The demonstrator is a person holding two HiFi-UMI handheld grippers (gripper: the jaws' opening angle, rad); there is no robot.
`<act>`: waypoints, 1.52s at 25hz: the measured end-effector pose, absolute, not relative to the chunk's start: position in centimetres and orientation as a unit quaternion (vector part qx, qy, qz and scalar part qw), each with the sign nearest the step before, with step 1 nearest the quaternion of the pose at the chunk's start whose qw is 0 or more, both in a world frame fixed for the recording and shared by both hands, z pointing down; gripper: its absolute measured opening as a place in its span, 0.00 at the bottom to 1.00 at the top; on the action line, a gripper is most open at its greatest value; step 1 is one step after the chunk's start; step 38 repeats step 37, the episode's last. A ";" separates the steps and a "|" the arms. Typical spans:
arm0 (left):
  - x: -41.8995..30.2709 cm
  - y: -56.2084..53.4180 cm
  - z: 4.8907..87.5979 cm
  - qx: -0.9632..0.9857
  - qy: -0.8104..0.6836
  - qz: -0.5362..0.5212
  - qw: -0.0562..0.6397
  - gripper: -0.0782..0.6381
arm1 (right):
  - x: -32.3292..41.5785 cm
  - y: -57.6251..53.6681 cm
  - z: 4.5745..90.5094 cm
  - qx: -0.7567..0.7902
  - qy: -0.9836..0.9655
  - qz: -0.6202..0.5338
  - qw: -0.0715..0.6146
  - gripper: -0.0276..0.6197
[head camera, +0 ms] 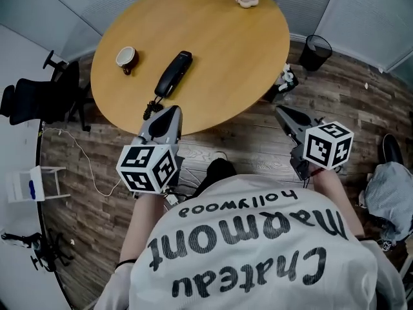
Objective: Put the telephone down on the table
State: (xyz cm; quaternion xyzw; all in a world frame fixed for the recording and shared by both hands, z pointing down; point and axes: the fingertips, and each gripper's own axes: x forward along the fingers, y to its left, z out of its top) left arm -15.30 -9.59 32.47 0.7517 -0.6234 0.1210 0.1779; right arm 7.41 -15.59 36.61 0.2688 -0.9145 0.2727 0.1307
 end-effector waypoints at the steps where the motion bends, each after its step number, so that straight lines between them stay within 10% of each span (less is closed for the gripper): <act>1: -15.0 -8.7 32.3 0.743 -0.634 0.109 0.183 0.12 | 8.1 -15.1 36.7 0.263 -0.916 0.275 0.127 0.07; 38: -12.7 2.8 35.5 0.687 -0.673 0.134 0.240 0.12 | 10.5 -8.8 38.1 0.214 -0.934 0.233 0.165 0.07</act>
